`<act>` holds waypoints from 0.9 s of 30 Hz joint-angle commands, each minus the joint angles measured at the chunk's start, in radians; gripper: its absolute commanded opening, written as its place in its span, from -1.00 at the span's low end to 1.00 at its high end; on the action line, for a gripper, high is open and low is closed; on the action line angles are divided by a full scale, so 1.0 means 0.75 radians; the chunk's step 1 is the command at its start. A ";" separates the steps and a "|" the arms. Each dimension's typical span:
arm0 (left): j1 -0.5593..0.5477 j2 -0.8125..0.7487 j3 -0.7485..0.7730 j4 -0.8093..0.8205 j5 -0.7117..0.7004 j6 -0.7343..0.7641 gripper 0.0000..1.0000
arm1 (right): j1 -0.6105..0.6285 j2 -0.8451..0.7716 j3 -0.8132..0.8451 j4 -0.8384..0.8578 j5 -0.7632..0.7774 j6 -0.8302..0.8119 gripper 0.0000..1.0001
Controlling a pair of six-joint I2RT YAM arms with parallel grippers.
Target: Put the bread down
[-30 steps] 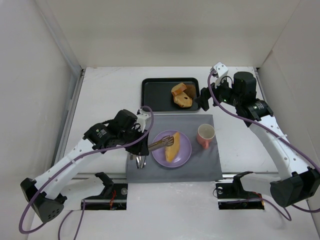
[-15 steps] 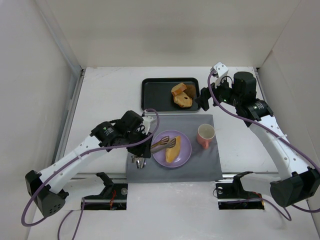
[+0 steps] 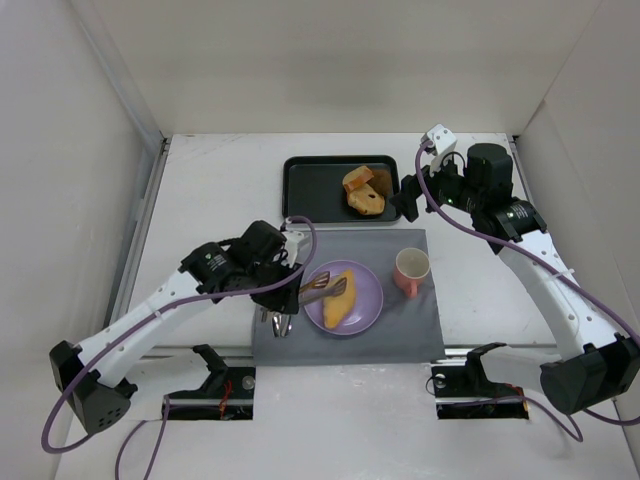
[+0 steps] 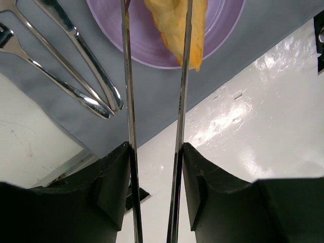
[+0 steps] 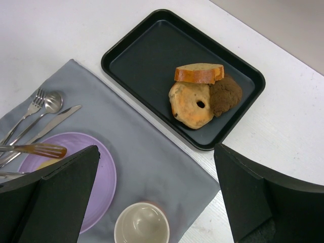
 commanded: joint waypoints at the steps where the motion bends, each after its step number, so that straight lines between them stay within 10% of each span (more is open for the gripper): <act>1: -0.005 -0.033 0.081 -0.033 -0.036 -0.016 -0.22 | -0.001 -0.012 0.014 0.056 0.005 -0.017 1.00; 14: -0.005 -0.045 0.202 -0.090 -0.077 -0.016 -0.24 | -0.001 -0.012 0.014 0.056 0.005 -0.017 1.00; 27: 0.082 0.010 0.323 0.054 -0.639 -0.055 -0.38 | -0.001 -0.036 0.014 0.056 -0.019 -0.017 1.00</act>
